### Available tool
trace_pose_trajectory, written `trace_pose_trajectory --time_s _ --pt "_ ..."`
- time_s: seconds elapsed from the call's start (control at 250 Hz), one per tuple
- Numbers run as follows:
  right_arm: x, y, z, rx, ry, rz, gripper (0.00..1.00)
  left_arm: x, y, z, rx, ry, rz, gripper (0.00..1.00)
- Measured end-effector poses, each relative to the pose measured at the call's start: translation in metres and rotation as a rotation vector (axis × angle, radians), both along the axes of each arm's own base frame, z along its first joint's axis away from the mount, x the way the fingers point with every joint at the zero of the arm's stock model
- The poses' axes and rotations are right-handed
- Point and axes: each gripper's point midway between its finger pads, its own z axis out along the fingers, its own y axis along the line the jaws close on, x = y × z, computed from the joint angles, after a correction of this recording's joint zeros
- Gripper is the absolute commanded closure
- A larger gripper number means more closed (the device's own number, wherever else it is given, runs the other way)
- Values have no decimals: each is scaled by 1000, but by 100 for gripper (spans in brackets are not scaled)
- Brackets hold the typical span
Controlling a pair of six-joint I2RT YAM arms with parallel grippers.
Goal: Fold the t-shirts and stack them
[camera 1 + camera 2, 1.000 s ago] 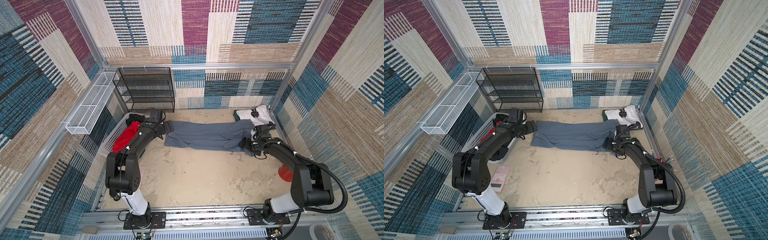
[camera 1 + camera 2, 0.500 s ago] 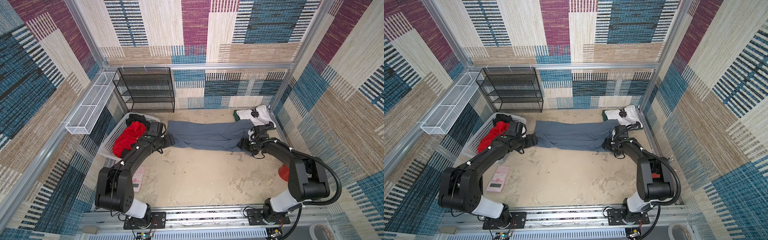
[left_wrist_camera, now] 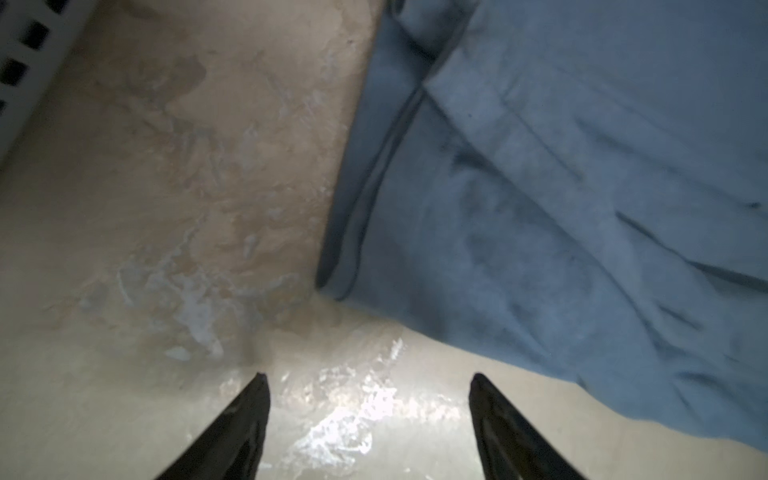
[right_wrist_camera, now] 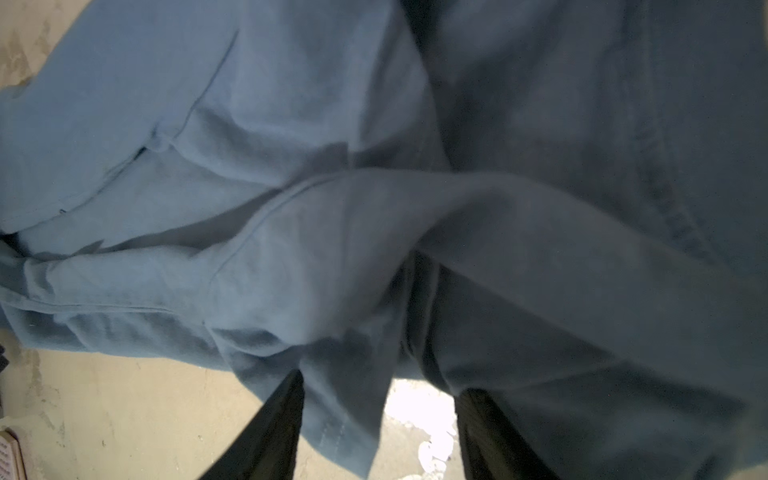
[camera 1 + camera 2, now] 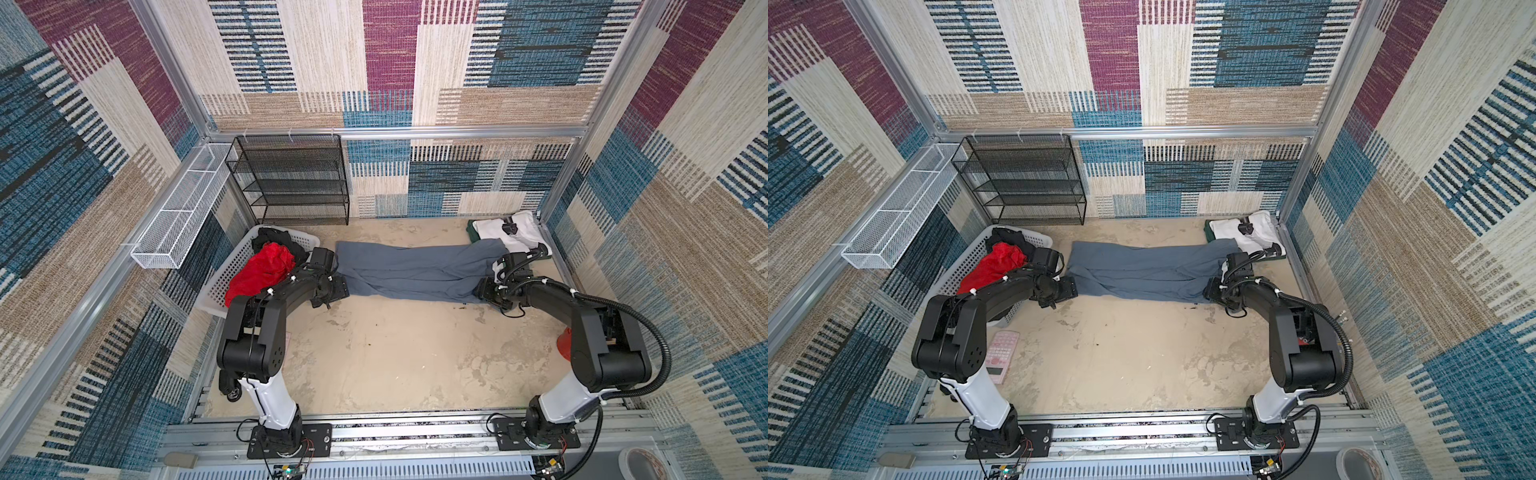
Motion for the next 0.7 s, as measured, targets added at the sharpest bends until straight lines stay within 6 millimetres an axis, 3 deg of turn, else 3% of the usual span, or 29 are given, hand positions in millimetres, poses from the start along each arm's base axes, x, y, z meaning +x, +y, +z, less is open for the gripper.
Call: trace_pose_trajectory --time_s 0.212,0.408,0.448,0.528,0.596,0.68,0.7 --pt "6 19 -5 31 8 48 37 9 4 -9 6 14 14 28" --pt "9 31 -15 31 29 72 39 18 6 -11 17 9 22 43" --pt "10 31 -16 32 32 71 44 20 6 -11 18 7 23 46" --pt "14 30 -18 23 26 65 58 25 7 -12 22 5 26 62" --pt "14 30 -20 23 32 59 61 29 7 -13 23 2 29 74" --pt "14 29 -19 17 31 56 72 33 9 -13 22 0 34 100" --pt "14 28 -18 16 31 55 73 34 9 -13 19 1 34 100"
